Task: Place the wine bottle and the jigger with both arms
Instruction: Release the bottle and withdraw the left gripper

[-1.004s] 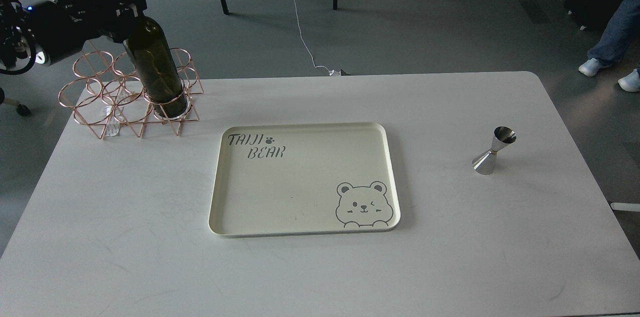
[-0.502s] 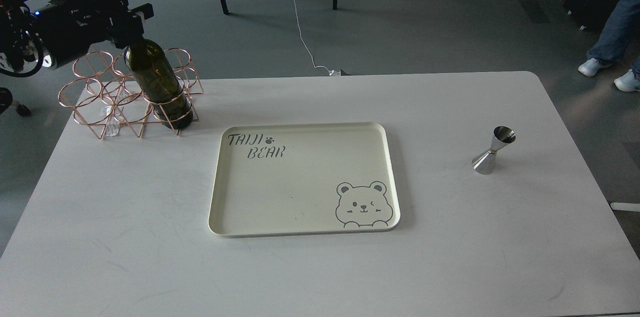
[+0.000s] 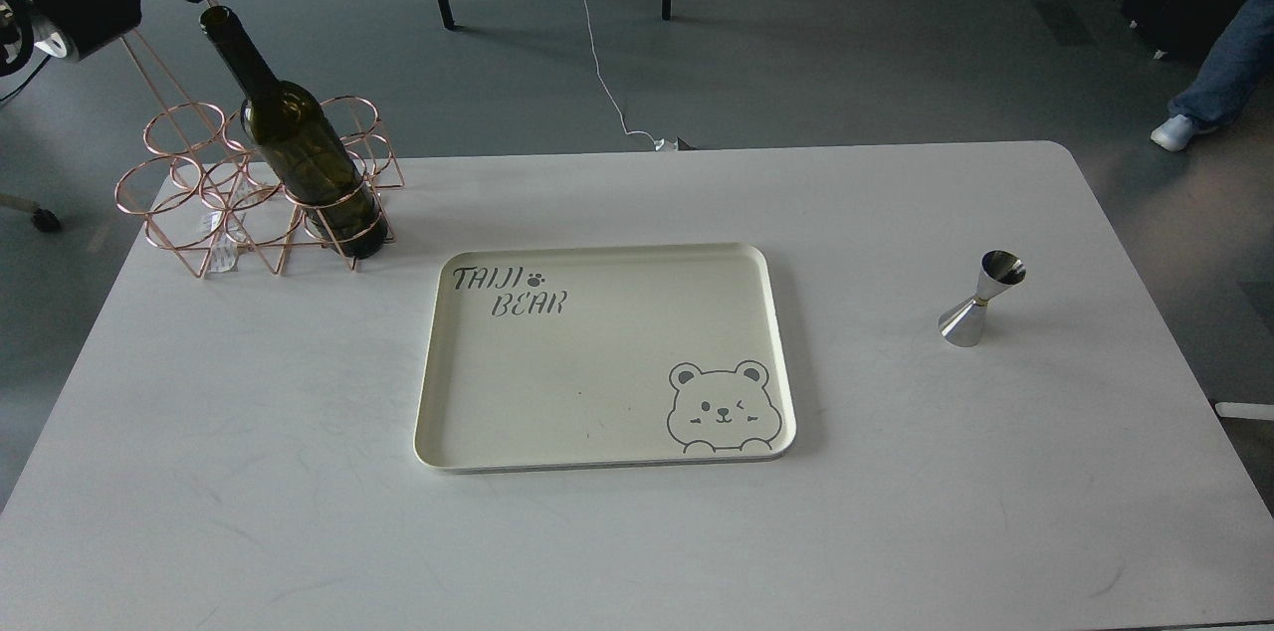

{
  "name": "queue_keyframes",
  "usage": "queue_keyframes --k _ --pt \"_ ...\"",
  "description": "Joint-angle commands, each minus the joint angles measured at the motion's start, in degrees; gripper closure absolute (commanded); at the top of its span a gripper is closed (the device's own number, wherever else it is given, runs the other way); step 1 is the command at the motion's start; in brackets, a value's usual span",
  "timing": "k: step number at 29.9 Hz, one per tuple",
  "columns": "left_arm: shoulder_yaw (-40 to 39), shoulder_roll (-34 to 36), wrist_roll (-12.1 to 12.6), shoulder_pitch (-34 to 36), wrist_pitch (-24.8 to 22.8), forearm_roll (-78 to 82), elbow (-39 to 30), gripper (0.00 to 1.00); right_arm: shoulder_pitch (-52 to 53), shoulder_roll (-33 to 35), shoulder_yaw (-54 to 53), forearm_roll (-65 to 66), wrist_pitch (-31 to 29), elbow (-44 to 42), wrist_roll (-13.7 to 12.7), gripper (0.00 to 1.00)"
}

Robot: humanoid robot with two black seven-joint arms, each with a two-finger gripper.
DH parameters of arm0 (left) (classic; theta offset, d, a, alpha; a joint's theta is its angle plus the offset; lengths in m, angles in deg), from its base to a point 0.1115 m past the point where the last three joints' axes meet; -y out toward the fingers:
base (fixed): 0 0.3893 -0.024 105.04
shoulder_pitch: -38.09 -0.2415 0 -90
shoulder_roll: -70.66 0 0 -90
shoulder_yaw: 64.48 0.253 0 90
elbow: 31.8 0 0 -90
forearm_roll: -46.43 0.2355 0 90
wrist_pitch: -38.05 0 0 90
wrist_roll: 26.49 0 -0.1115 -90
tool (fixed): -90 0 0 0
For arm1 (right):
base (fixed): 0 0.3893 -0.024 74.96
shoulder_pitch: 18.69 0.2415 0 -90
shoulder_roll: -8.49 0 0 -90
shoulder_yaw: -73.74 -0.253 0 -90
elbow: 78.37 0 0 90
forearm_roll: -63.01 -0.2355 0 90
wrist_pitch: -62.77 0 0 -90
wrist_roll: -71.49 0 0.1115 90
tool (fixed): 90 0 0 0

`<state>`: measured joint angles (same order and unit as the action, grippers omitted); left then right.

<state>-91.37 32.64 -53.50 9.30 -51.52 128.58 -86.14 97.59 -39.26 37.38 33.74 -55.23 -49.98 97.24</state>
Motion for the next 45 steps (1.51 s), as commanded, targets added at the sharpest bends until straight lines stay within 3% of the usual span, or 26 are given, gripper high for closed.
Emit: queue_keyframes --k 1,7,15,16,17,19,22,25,30,45 --pt "0.1 1.7 0.1 2.2 -0.4 -14.6 0.0 0.12 0.3 -0.1 -0.1 0.0 0.0 0.1 0.0 0.00" --pt "0.5 3.6 0.8 1.6 -1.3 -43.3 2.4 0.04 2.9 -0.1 -0.5 0.0 0.0 -0.1 -0.2 0.00" --pt "0.6 3.3 1.7 0.4 -7.9 -64.5 11.4 0.03 7.7 -0.1 0.2 0.1 0.0 -0.2 -0.4 0.00" --pt "0.7 3.3 4.0 -0.7 -11.1 -73.5 13.4 0.03 7.8 -0.2 0.1 0.1 0.0 -0.2 -0.4 0.00" --pt "0.7 3.3 4.3 -0.8 -11.4 -74.2 13.6 0.03 7.9 -0.2 0.1 0.0 0.0 -0.2 -0.4 0.00" --pt "0.6 3.1 8.4 -3.3 -15.2 -84.9 16.4 0.03 8.0 -0.2 0.1 0.1 0.0 -0.2 -0.6 0.00" --pt "0.5 2.5 9.5 -6.7 -20.2 -93.5 19.6 0.02 7.9 -0.6 0.1 0.0 0.0 -0.2 -1.7 0.01" --pt "0.1 1.2 9.4 -9.7 -23.5 -98.5 21.9 0.03 8.0 -1.6 -0.6 -0.2 0.0 -0.2 -4.5 0.01" --pt "0.0 -2.2 9.2 -13.2 -28.4 -104.6 25.9 0.03 8.0 -2.7 -1.6 -0.4 0.0 -0.2 -4.8 0.01" --pt "-7.7 -10.8 9.4 -23.4 -28.4 -107.3 27.6 0.02 8.0 -8.0 -4.4 -0.4 0.0 -5.0 -6.4 0.00"
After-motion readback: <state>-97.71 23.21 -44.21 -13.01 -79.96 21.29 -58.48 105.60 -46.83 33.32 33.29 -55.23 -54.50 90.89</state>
